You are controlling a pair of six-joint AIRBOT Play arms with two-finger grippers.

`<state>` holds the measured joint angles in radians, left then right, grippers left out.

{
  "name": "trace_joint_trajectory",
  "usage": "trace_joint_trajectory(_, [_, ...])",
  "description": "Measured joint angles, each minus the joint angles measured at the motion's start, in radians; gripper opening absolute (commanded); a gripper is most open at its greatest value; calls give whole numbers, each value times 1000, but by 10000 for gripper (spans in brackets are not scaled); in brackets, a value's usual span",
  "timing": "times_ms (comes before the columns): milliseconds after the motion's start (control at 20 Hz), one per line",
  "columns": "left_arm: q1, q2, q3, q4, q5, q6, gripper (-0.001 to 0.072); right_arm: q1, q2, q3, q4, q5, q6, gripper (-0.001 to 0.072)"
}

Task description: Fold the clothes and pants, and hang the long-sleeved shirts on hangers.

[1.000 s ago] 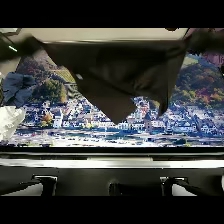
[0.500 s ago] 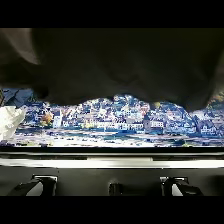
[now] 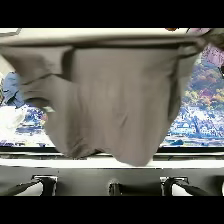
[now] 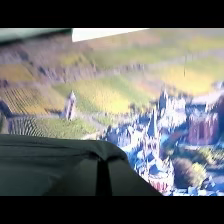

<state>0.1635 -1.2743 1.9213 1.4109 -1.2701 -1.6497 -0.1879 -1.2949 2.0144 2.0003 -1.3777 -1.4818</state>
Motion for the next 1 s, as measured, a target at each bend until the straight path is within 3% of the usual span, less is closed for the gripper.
trace_joint_trajectory(200, [-40, -297, -14, 8, 75, 37, 15, 5, -328, -5, 52, 40, -8, 38])
trace_joint_trajectory(500, [-114, -616, -18, 20, 254, 50, 24, 75, -695, -6, 80, 230, -22, 41])
trace_joint_trajectory(550, [-123, -647, -18, 2, 265, 51, 94, 86, -729, -6, 82, 252, -21, 70])
trace_joint_trajectory(650, [-133, -686, -18, -34, 274, 53, 436, 101, -776, -6, 88, 281, -20, 218])
trace_joint_trajectory(700, [-132, -696, -14, -60, 270, 52, 551, 104, -785, -6, 93, 280, -16, 297])
trace_joint_trajectory(750, [-128, -699, -8, -89, 254, 52, 550, 103, -787, -6, 99, 270, -17, 326])
trace_joint_trajectory(1000, [-44, -628, 11, -176, 78, 45, 550, 21, -693, -11, 112, 71, -149, 326])
